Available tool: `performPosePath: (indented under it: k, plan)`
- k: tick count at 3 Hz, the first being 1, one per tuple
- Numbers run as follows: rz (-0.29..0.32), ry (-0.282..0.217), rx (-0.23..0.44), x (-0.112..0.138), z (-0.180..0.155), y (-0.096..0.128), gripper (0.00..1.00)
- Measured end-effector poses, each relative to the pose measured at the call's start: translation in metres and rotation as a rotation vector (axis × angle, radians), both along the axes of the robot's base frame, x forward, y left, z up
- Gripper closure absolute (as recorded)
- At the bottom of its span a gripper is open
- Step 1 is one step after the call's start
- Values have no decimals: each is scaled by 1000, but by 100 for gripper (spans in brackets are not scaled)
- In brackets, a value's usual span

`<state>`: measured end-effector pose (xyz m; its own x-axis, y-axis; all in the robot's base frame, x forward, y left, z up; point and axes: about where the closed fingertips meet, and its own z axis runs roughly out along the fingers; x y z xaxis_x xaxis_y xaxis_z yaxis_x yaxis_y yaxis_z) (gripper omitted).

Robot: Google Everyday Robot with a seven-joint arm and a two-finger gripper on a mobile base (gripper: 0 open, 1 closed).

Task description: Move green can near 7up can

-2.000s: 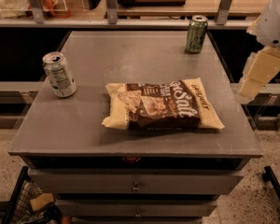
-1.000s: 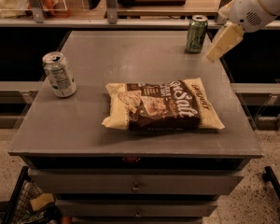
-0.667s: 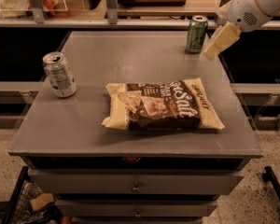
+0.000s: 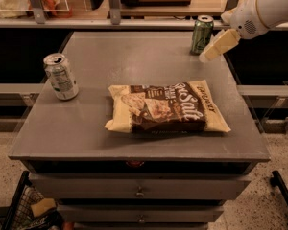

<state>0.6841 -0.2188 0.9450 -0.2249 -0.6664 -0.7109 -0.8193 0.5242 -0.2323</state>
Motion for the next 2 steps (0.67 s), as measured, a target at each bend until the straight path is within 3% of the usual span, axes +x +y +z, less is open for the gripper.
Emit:
performPosePath:
  k: [1, 2]
  plan:
    - [-65, -29, 53, 23, -10, -8, 0]
    - [-187, -102, 84, 57, -14, -17, 0]
